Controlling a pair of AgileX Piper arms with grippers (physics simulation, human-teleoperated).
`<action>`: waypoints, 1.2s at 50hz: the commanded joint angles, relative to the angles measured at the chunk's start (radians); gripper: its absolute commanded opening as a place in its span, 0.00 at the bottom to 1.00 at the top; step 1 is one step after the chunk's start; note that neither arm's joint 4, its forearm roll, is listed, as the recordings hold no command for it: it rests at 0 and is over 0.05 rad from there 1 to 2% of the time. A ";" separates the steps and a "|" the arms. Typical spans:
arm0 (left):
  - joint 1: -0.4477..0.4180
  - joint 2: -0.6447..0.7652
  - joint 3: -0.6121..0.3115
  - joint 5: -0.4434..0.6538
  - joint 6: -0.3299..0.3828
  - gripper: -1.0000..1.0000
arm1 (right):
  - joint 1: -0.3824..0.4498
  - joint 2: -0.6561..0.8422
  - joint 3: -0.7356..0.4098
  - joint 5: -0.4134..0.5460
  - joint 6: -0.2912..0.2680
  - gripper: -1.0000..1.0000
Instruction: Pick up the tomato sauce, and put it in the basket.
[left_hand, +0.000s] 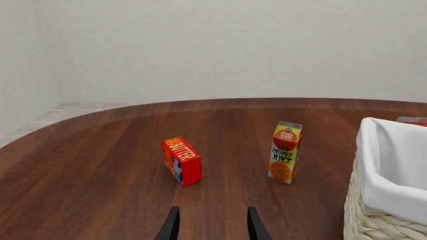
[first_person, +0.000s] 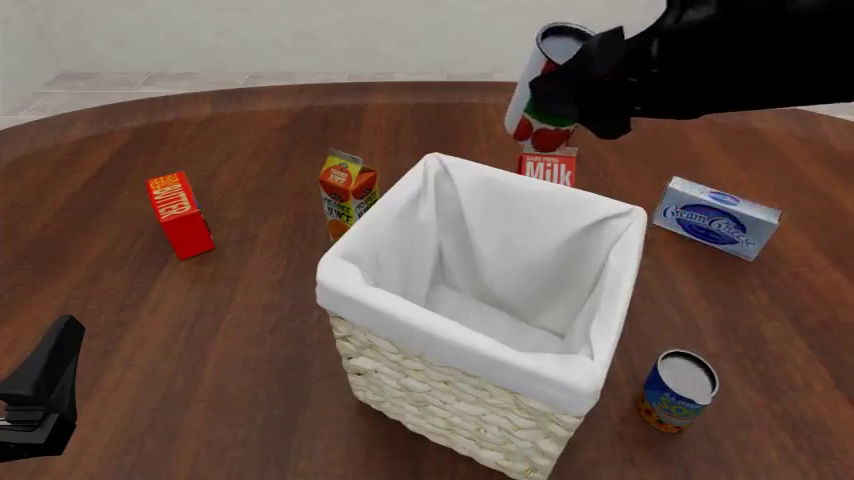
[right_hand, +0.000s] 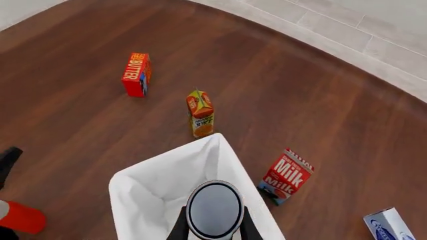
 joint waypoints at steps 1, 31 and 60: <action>0.000 0.000 0.000 0.000 0.000 1.00 | 0.045 0.046 -0.013 -0.021 0.035 0.00; 0.000 0.000 0.000 0.000 0.000 1.00 | 0.065 0.117 0.019 0.002 0.112 0.00; 0.000 0.000 0.000 0.000 0.000 1.00 | 0.078 0.183 0.015 0.072 0.136 0.00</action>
